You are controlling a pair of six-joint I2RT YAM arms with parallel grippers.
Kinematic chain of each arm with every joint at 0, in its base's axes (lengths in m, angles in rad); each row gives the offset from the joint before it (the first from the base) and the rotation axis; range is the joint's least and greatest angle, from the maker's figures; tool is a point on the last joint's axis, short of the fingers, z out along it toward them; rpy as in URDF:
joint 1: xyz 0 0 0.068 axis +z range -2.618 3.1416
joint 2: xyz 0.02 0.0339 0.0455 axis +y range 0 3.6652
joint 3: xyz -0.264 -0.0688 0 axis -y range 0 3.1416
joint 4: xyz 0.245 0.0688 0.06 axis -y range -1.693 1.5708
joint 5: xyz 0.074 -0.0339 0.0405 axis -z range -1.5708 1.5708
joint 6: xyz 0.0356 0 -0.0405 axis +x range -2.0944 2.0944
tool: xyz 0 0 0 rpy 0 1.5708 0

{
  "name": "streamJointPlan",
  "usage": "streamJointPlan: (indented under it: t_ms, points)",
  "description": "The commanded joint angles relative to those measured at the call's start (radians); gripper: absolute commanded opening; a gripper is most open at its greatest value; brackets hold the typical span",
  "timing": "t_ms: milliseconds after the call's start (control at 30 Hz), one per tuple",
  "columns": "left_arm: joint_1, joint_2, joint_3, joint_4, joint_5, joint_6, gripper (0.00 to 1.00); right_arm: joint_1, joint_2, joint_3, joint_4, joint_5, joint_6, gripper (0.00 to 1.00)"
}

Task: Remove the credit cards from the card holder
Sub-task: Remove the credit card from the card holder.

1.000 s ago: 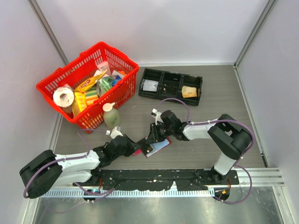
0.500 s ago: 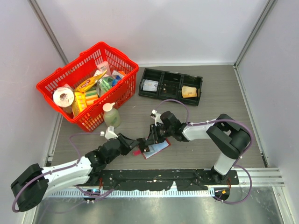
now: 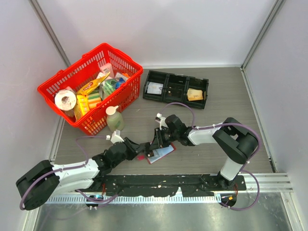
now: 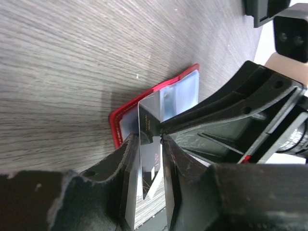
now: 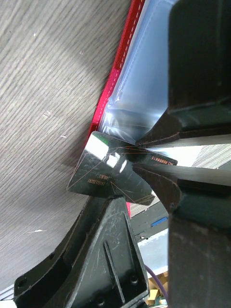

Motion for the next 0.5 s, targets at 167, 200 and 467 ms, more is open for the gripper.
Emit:
streamJointPlan:
  t_ms: [167, 200, 467]
  points:
    - [-0.002, -0.053, -0.022, 0.127, -0.017, 0.041, 0.19, 0.011, 0.015, -0.013, 0.042, -0.006, 0.007, 0.24]
    - [-0.002, -0.053, -0.021, 0.122, -0.017, 0.041, 0.17, 0.013, 0.015, -0.014, 0.042, -0.006, 0.008, 0.24]
    - [-0.002, -0.004, -0.008, 0.102, 0.001, 0.047, 0.15, 0.011, -0.002, -0.022, 0.053, -0.001, 0.013, 0.24]
